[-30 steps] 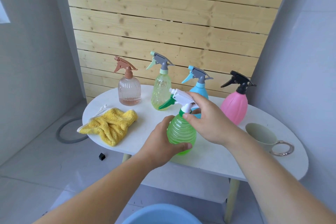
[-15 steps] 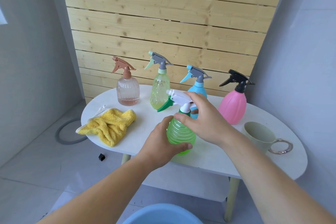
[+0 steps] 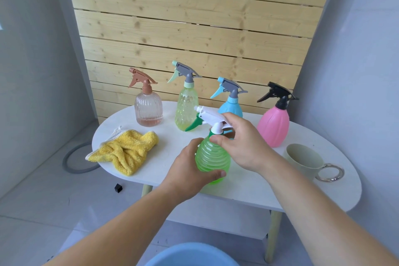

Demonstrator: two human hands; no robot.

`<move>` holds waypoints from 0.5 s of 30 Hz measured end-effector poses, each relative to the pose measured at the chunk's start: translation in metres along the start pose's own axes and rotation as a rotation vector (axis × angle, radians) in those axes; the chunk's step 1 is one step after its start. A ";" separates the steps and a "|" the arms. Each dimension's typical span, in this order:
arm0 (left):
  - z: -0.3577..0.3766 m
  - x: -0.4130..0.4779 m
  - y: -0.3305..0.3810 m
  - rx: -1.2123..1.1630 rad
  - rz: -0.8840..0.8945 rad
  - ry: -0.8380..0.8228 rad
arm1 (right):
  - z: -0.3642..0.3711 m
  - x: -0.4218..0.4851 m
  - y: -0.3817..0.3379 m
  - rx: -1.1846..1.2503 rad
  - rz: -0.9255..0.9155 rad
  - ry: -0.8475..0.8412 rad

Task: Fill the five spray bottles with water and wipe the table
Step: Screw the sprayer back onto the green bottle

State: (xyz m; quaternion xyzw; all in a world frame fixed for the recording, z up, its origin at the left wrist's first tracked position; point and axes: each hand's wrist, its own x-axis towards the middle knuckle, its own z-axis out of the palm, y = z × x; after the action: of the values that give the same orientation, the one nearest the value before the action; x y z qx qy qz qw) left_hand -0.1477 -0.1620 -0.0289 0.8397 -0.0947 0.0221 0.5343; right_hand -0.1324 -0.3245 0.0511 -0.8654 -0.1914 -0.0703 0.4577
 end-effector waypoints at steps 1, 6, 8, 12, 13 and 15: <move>0.000 0.000 0.000 0.000 -0.001 0.004 | 0.001 0.000 0.000 -0.001 0.001 0.010; -0.002 0.001 0.000 0.021 -0.017 -0.040 | -0.007 -0.002 0.005 0.123 0.052 -0.069; -0.002 0.001 0.000 0.045 -0.014 -0.049 | -0.008 -0.002 0.009 0.143 0.065 -0.058; 0.000 0.001 0.000 0.074 0.007 -0.020 | 0.000 0.000 0.011 0.159 0.061 0.010; 0.000 0.000 0.001 0.077 0.005 -0.015 | 0.001 0.000 0.012 0.170 0.062 0.021; 0.000 0.000 0.003 0.076 0.002 -0.003 | 0.003 -0.001 0.013 0.187 0.074 0.046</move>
State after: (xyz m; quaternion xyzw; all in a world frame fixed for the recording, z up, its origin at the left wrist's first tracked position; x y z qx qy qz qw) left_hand -0.1486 -0.1636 -0.0262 0.8592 -0.0955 0.0249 0.5020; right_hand -0.1284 -0.3288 0.0388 -0.8237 -0.1545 -0.0547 0.5429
